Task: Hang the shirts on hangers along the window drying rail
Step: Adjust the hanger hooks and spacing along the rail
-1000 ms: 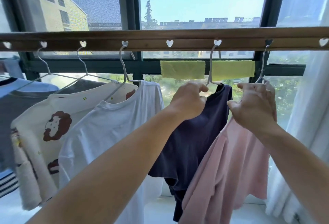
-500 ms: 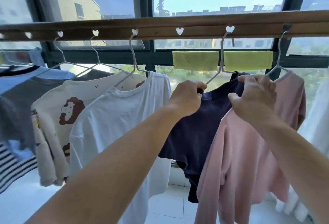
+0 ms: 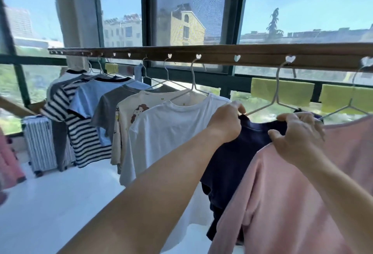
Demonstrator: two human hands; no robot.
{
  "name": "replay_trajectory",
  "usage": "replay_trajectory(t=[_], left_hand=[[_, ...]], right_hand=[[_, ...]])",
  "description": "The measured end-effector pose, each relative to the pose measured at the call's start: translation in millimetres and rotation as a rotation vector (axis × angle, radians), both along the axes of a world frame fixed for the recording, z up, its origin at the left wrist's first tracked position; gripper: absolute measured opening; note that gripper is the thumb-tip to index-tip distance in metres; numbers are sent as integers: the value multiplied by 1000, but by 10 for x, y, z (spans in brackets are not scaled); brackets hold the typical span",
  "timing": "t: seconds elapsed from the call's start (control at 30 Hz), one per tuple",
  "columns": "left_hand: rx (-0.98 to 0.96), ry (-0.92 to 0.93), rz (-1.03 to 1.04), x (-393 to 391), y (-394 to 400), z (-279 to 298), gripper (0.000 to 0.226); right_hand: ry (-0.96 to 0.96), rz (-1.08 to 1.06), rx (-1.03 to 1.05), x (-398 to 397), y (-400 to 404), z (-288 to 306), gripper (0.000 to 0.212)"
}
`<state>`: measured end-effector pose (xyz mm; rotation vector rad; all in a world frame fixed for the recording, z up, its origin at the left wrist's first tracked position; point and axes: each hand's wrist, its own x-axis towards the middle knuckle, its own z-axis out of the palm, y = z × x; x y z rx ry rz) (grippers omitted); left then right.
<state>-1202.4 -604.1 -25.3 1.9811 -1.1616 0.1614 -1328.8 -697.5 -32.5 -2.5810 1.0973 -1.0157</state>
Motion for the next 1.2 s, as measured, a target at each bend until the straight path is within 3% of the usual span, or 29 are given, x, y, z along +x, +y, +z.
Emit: replay_trajectory(t=[0.23,0.67,1.2], left_hand=[[-16,17,67,-113,157,4,25],[-349,52,367,555,1471,80,26],[-520,181,605,2011,3421,32,22]], right_hand=[[-102,86,28,2,177,104,47],[-447,511,-47,980,1570,220,35],[-549,802,288,2737,3412,97,27]])
